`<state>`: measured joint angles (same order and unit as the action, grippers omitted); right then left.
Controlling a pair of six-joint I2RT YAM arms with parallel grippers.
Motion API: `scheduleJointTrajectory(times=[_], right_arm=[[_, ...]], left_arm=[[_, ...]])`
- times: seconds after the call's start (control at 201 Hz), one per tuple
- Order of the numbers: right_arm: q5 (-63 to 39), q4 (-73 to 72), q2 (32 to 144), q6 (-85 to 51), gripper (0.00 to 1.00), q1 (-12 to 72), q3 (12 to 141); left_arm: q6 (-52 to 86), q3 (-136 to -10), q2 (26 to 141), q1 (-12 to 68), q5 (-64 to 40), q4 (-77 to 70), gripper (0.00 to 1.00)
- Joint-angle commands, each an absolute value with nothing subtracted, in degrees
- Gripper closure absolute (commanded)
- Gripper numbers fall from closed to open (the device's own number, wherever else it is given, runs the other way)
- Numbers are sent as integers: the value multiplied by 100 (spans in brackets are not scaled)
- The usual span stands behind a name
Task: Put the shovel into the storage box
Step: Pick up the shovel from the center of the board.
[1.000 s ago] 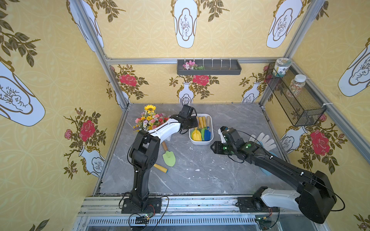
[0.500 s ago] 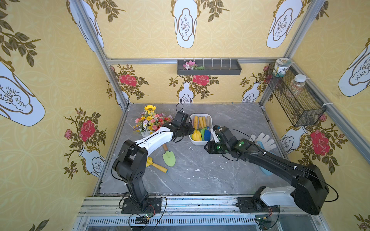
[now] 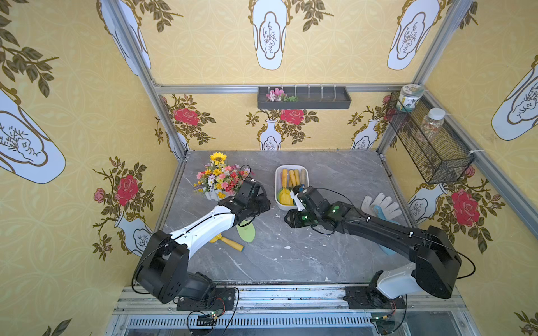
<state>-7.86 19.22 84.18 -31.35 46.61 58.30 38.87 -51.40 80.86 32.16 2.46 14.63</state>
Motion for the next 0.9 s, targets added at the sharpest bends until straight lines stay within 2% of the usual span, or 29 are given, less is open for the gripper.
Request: scheduleJointTrajectory(times=[0.0,0.409,0.897], right_arm=[[-1028,1579,8556,-2995,53,4796,5930],[-1281,1367,9155,-2904,53,5215,6282],[-1167,1414,9237,-2937,53,5279,6287]], left_arm=[[4268,-4756,7750,3221,503,1421,63],[4904,-3676,6907,3083,999,1713,66],[4843,-3372,7485,2334,1037,1303,67]])
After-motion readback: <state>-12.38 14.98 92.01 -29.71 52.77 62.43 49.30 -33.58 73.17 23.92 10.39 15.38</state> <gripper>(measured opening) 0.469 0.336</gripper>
